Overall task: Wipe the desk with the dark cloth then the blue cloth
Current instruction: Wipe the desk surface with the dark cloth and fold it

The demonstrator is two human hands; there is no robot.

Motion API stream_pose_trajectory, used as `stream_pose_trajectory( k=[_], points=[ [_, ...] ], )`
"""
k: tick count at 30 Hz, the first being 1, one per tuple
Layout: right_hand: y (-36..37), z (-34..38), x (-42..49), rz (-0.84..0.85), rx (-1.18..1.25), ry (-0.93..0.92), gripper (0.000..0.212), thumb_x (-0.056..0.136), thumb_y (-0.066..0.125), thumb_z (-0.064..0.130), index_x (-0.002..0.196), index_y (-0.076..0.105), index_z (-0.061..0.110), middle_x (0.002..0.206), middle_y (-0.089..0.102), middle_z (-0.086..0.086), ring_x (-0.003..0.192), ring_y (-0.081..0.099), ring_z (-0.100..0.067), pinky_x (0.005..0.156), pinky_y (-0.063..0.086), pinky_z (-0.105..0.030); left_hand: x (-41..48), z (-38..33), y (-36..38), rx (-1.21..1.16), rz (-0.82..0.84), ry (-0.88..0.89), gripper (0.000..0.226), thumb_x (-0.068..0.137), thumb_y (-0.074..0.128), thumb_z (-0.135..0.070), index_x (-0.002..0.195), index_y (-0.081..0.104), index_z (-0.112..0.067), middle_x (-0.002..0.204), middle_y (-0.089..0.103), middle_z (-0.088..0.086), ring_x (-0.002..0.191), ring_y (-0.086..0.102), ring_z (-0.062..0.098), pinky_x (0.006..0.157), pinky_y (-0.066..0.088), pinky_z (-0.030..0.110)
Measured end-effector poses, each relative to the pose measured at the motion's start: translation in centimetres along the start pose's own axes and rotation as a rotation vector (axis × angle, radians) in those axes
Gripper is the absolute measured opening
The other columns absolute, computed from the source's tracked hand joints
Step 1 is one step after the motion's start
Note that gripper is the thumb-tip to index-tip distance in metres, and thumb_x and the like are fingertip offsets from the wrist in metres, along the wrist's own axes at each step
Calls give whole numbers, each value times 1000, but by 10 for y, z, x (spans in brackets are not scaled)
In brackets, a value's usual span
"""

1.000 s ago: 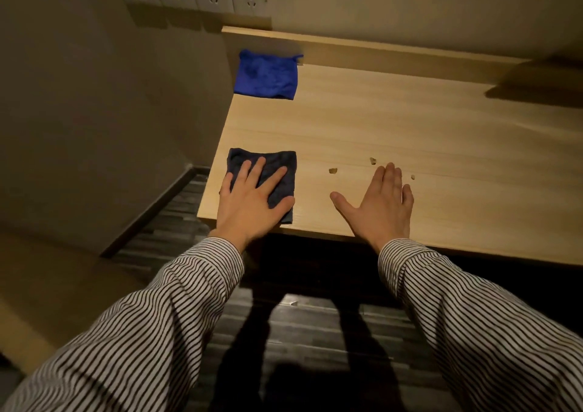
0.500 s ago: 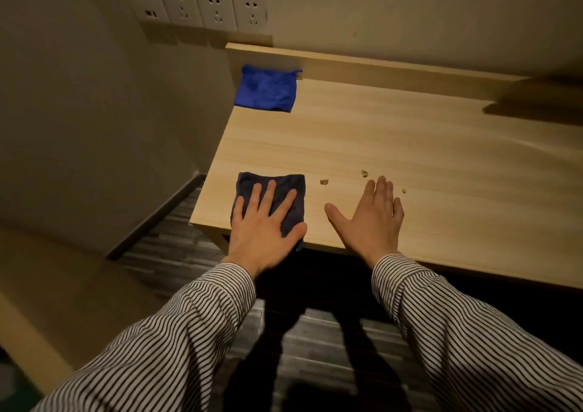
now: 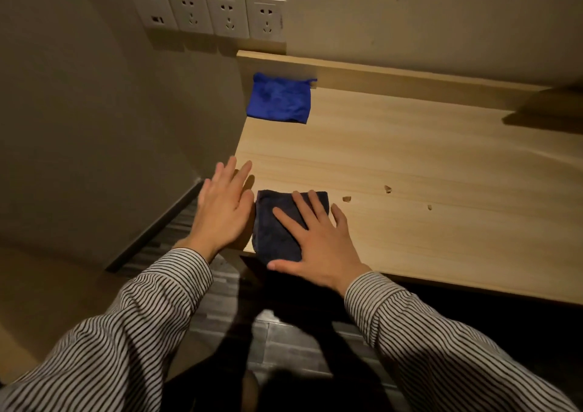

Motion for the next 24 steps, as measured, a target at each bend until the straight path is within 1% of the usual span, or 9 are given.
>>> stream_pose_trajectory(
  k=[2,5,9,13,15,17,20,22,24],
  points=[
    [6,1,-1,-42,-33,7,96,84,28,95,163,6,46,175,-3,-3,160,-11,-27,123,1,-59,7,6,3,10,3,40,66,104,27,-46,169,24,-33,180,10,1,165,2,25,130,3,53],
    [8,5,-5,-64,-9,-3,85,93,27,86,164,14,42,174,8,-6,161,-1,-28,126,11,-52,18,9,11,-15,39,64,64,105,25,-47,168,23,-35,180,10,0,165,1,24,129,0,51],
    [3,17,-14,-149,55,-21,64,103,37,62,157,44,27,166,36,-7,155,29,-29,117,32,-46,31,3,16,-18,76,113,63,107,26,-43,169,21,-34,180,8,1,165,0,26,130,0,51],
    [-16,18,-11,-221,156,-54,41,102,60,41,130,71,13,139,66,-11,130,60,-33,97,51,-47,44,-7,18,55,100,165,63,107,26,-45,169,21,-34,180,10,3,166,2,27,130,1,52],
    [-30,16,-4,-177,231,-65,36,102,58,44,115,74,14,117,73,-7,110,65,-28,86,51,-42,51,-18,21,71,114,174,61,109,29,-43,169,22,-33,180,10,4,166,2,27,131,1,53],
    [-42,8,1,-64,416,-13,39,102,53,48,104,73,14,96,73,-2,90,62,-17,79,47,-37,56,-26,25,80,122,150,60,111,29,-42,170,21,-33,180,9,3,166,1,26,131,1,51],
    [-59,-18,10,90,823,166,28,104,59,42,98,73,18,85,73,-1,77,65,-8,70,48,-24,55,-28,33,227,113,124,61,112,21,-47,171,14,-33,180,6,2,166,-2,25,131,0,50],
    [-77,-42,20,41,934,195,30,105,59,40,92,71,16,76,70,1,67,62,-7,62,45,-19,55,-26,38,290,115,134,62,112,16,-51,172,10,-33,181,3,2,166,-4,26,132,1,50],
    [-97,-70,38,-56,987,226,31,105,59,40,95,72,14,74,69,1,62,62,-10,56,45,-17,56,-24,41,293,107,120,64,111,15,-54,171,10,-35,181,3,1,166,-4,25,132,0,50]
  ],
)
Point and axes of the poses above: each hand's wrist, its own x-axis towards the middle knuckle, its own y-axis out of the palm, z = x × y, the point moved 4 cm from there along x, towards the middle knuckle
